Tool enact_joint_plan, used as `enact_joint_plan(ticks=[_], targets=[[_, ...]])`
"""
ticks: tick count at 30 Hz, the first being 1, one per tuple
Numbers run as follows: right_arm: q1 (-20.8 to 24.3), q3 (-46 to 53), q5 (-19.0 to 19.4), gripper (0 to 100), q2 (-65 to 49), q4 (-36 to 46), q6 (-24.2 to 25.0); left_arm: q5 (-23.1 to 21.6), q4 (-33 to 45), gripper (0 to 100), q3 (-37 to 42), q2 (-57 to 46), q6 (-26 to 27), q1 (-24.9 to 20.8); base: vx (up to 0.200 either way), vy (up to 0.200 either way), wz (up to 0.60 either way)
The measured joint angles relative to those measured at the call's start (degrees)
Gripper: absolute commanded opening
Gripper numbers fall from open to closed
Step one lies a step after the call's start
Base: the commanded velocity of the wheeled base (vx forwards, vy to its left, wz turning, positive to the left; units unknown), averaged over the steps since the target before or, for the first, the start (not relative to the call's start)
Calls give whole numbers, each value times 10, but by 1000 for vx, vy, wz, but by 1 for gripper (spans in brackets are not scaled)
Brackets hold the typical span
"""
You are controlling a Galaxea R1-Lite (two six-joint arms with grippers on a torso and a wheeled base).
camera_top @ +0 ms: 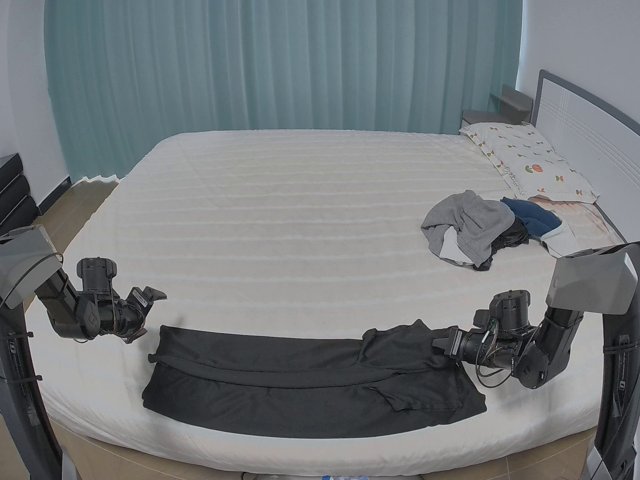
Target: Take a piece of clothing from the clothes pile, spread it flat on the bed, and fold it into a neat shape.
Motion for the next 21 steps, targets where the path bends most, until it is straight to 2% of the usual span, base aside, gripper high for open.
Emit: enact_joint_plan(ticks=[4,9,13,20,21], targets=[[-10,27,38,0,-23,-1,1,1,0,100,9,-5,13,-3,0,0,0],[-23,54,46,0,-39,-4,-2,1,2,100,34,-17,68,-6,0,0,0],[-32,73,48,0,-44,-13,-2,1,23,100,50,-34,79,-9,0,0,0],[-35,82,48,0,-42,-16,-2,2,111,100,56,-69,99,-21,0,0,0],[-35,82,48,100,-42,-15,-2,3,123,100,56,-73,105,-23,0,0,0]])
